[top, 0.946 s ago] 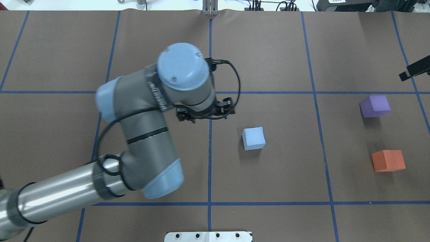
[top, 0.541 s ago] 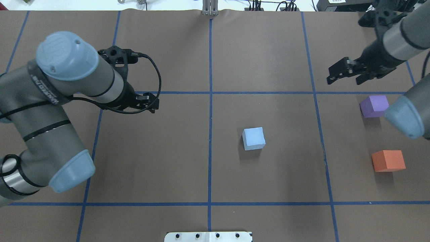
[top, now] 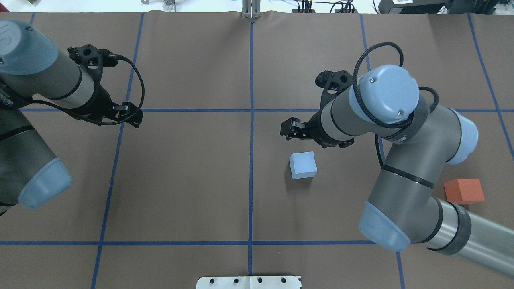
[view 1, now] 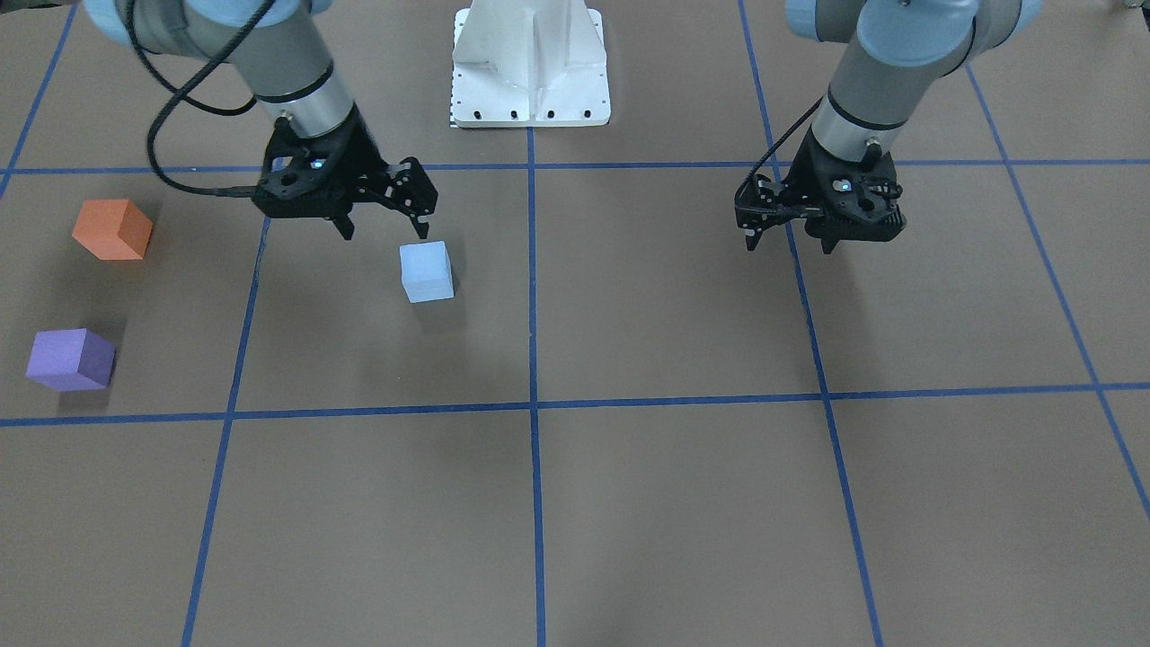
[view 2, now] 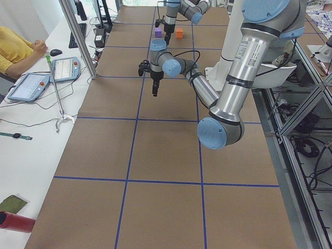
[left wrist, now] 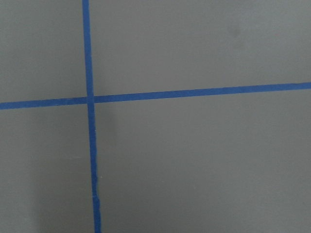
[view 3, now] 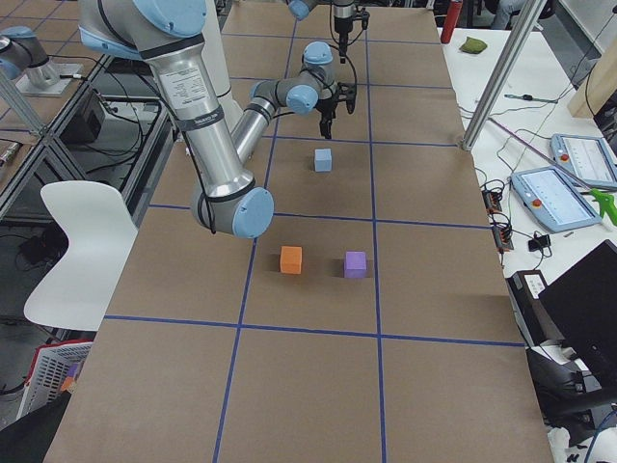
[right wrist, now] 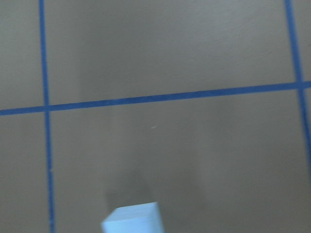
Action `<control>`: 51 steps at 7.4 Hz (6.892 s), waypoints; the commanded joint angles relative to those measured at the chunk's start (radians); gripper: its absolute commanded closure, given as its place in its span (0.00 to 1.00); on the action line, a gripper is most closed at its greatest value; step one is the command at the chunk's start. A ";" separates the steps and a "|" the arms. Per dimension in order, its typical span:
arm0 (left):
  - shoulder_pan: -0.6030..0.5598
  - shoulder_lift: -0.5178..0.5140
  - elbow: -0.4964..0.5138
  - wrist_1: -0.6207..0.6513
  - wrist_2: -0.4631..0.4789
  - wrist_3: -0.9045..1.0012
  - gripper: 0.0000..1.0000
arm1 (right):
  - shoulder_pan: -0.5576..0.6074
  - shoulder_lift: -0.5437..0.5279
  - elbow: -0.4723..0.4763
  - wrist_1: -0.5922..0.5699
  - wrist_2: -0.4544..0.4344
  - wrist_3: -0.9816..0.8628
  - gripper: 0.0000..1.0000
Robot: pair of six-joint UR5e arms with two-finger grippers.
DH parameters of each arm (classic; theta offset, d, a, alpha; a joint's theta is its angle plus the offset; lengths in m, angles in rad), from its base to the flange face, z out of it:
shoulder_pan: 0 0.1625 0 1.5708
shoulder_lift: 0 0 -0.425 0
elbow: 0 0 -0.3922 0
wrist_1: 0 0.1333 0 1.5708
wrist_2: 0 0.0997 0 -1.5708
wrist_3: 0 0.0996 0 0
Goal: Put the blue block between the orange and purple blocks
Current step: 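Lower the right gripper onto the light blue cube and close it, then carry the light blue cube with the right gripper toward the purple cube, then lower the cube between the purple and orange cubes with the right gripper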
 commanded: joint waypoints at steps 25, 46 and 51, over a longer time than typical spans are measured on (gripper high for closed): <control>0.005 0.006 0.008 0.000 0.001 -0.011 0.00 | 0.380 -0.488 -0.012 0.034 0.229 -0.578 1.00; 0.010 -0.008 -0.008 0.000 0.000 -0.088 0.00 | 0.374 -0.543 -0.354 0.473 0.292 -0.617 1.00; 0.010 -0.011 -0.011 0.000 0.000 -0.091 0.00 | 0.380 -0.578 -0.299 0.473 0.292 -0.608 0.00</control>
